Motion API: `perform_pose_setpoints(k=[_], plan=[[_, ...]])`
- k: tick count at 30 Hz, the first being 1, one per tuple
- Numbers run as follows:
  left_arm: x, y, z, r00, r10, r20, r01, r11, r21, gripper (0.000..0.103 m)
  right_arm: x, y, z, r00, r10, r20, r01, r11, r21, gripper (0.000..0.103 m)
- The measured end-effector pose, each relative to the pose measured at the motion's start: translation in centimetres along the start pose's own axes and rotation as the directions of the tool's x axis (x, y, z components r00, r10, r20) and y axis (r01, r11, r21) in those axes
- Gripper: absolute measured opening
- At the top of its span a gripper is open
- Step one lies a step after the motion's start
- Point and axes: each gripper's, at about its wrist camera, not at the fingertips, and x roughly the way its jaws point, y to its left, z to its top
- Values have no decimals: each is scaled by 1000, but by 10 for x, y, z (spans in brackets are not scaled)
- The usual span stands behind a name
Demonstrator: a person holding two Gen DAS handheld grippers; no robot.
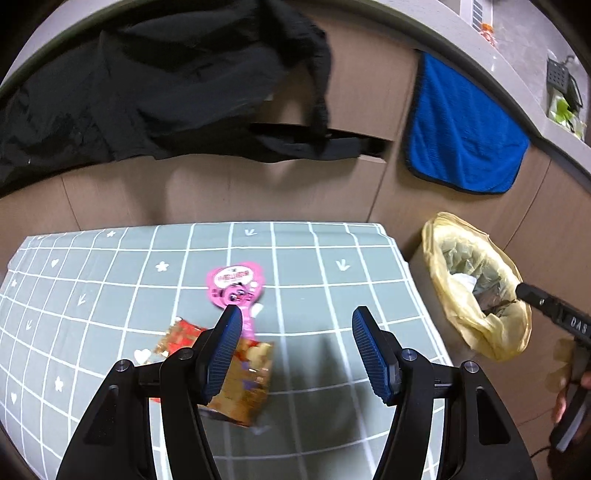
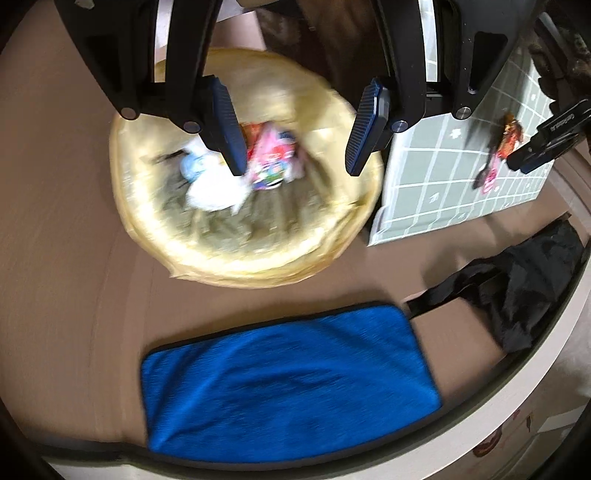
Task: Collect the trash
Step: 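Bring both grippers back over the table toward the pink pouch and red wrapper, then grasp the pink lollipop-shaped pouch with the left gripper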
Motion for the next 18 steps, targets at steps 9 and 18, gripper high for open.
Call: perform_pose_setpoints(k=[9, 18], plan=[[31, 50, 15, 996, -71, -49, 71, 997, -8, 67, 3, 33, -17, 999, -33, 29, 31, 998, 60, 52], [75, 61, 16, 989, -18, -144, 17, 1000, -6, 67, 22, 63, -27, 1000, 2, -3, -2, 999, 42, 52]])
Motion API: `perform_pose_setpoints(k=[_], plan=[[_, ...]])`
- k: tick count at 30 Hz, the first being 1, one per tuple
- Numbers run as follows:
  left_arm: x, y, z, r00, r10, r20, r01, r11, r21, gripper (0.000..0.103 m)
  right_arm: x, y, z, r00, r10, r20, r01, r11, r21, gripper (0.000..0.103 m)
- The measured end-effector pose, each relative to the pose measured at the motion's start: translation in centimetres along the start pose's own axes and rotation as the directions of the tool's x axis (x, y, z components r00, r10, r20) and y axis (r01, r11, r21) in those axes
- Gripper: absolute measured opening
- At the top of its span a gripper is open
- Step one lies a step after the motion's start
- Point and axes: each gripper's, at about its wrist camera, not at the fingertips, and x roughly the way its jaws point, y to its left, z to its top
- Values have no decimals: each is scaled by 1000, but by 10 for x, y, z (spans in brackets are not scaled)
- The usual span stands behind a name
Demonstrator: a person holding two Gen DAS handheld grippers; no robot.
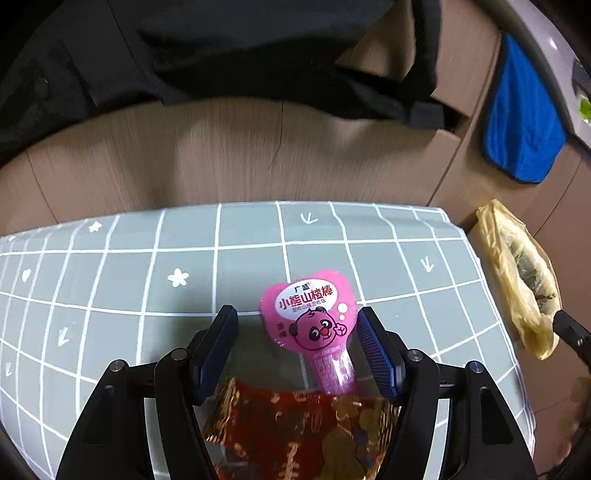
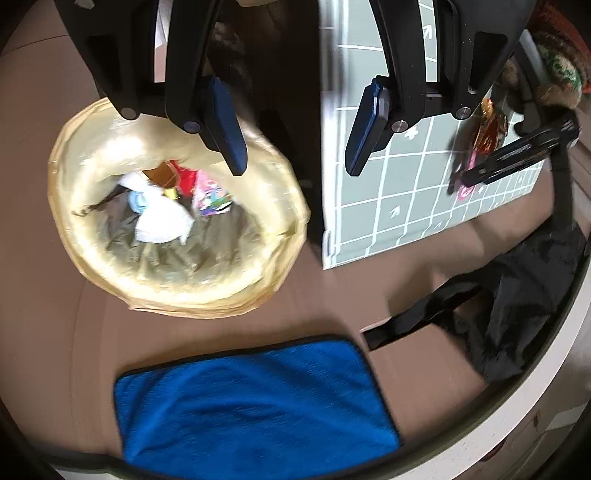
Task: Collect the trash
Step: 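Grasp the pink lollipop-shaped pouch with the left gripper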
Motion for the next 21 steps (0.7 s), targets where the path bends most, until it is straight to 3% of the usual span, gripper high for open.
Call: perform_pose_setpoints(k=[4, 7, 10, 16, 21], plan=[[3, 0, 5, 1000, 12, -12, -12, 1000, -26, 67, 7, 13, -4, 1000, 8, -17, -9, 999, -43, 52], [3, 0, 8, 999, 45, -29, -46, 998, -33, 52, 11, 17, -8, 999, 24, -32, -25, 998, -49, 52], [-2, 6, 6, 999, 15, -31, -17, 999, -48, 52, 10, 22, -11, 999, 34, -42, -37, 997, -63, 52], [-40, 23, 6, 999, 3, 49, -1, 999, -43, 52, 10, 45, -14, 995, 69, -74, -78, 989, -124, 52], [-82, 46, 11, 989, 49, 143, -40, 997, -65, 52, 22, 89, -23, 981, 131, -145, -163, 958, -237, 52]])
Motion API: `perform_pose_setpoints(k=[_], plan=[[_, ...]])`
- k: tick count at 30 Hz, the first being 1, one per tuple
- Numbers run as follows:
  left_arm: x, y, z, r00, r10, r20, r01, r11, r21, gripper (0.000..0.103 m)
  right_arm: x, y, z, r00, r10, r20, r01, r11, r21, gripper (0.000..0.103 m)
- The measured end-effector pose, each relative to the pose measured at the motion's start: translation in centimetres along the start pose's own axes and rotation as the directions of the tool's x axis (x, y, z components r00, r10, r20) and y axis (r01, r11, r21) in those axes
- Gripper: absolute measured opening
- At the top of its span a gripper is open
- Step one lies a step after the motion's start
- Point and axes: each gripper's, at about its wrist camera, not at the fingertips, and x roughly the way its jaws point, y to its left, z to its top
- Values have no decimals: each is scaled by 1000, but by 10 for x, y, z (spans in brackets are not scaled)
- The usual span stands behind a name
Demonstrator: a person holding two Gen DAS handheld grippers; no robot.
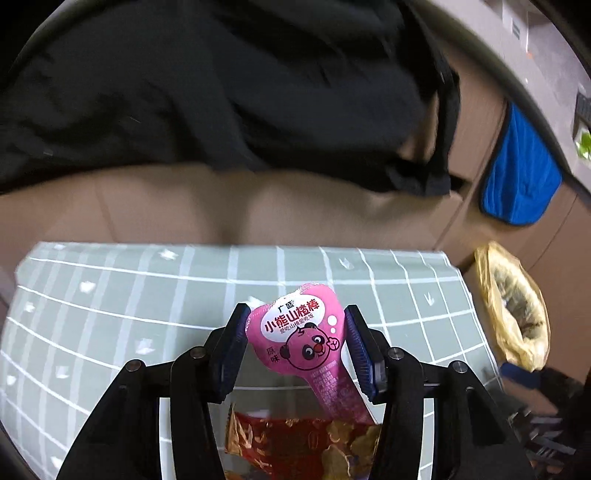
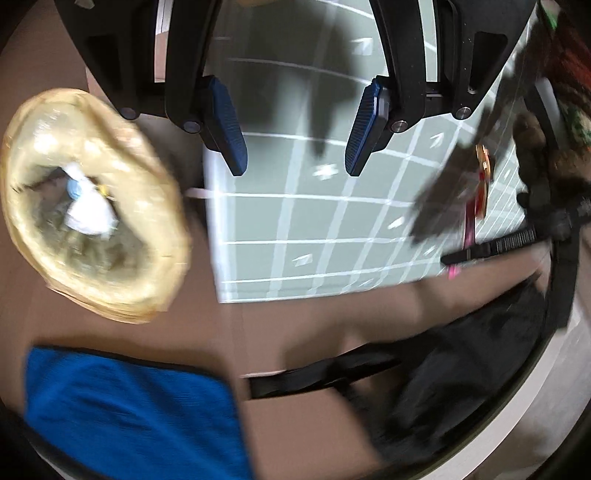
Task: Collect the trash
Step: 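Grasp the pink lollipop-shaped pouch with the left gripper, then grasp the red snack wrapper with the right gripper while the left holds the pink pouch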
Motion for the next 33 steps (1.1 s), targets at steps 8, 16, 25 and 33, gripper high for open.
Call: perform_pose_setpoints(k=[8, 16, 25, 33], plan=[[-26, 53, 2, 994, -58, 95, 73, 984, -165, 52, 29, 69, 6, 993, 98, -71, -109, 980, -168, 52], [-3, 48, -8, 988, -149, 39, 154, 964, -216, 52, 31, 61, 4, 997, 51, -54, -59, 987, -151, 52], [-23, 49, 8, 994, 45, 100, -30, 989, -147, 52, 38, 69, 9, 992, 101, -79, -110, 986, -127, 52], [-60, 104, -22, 964, 233, 131, -208, 961, -181, 52, 77, 136, 22, 978, 173, -116, -186, 976, -117, 52]])
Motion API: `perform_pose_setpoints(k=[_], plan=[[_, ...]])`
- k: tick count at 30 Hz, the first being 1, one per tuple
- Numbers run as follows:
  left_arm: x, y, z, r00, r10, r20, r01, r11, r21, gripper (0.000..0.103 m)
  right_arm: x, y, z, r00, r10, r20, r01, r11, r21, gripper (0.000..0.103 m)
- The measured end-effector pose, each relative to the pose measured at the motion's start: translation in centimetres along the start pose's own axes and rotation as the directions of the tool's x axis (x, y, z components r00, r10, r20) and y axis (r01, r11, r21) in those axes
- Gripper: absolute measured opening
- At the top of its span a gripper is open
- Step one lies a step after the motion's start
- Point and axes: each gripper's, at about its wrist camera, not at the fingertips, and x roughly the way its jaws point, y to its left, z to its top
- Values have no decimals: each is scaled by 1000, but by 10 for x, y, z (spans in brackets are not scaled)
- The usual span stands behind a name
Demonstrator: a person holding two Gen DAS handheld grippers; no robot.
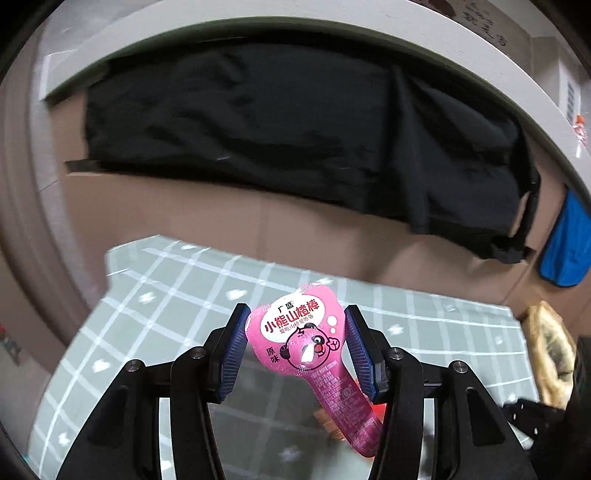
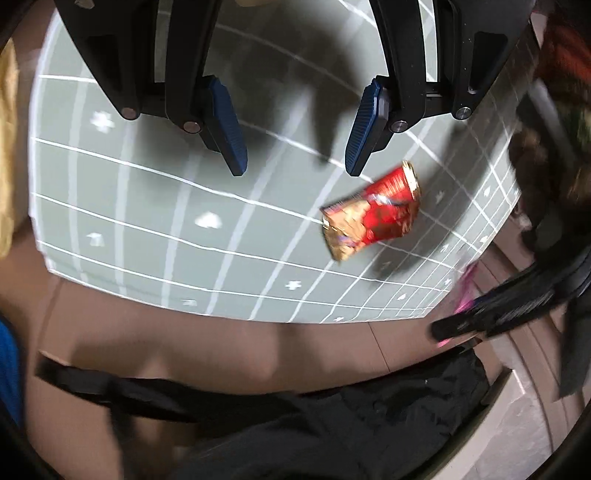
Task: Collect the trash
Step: 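Grasp the red snack wrapper with the right gripper while the left holds the pink pouch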
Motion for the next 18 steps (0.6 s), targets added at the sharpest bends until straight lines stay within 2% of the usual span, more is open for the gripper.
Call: perform_pose_setpoints(k=[3, 5, 8, 9, 11, 12, 13, 15, 18], plan=[[-4, 28, -13, 1000, 28, -13, -28, 999, -35, 52, 16, 19, 9, 1000, -19, 14, 18, 1000, 22, 52], [-4, 44, -22, 999, 39, -30, -41, 997, -60, 52, 26, 31, 12, 1000, -2, 11, 2, 1000, 27, 52], [-3, 61, -31, 998, 44, -44, -48, 995, -87, 52, 44, 51, 17, 1000, -23, -6, 23, 1000, -1, 53], [-2, 65, -33, 998, 43, -48, -47, 995, -93, 52, 46, 58, 18, 999, -48, 2, 48, 998, -27, 50], [-2, 71, -38, 998, 36, -54, -41, 994, -101, 52, 50, 66, 18, 997, -82, 3, 82, 994, -76, 38], [-1, 70, -39, 998, 33, -56, -38, 994, -101, 52, 50, 67, 17, 996, -89, 5, 89, 991, -95, 22], [0, 70, -41, 998, 23, -59, -29, 994, -102, 52, 50, 67, 16, 994, -106, 6, 106, 988, -114, 15], [-2, 66, -42, 998, 11, -57, -17, 995, -97, 52, 47, 62, 15, 995, -105, 4, 104, 987, -123, 11], [-4, 52, -42, 999, -1, -47, -2, 998, -61, 52, 37, 43, 12, 992, -122, 6, 122, 986, -110, 9]])
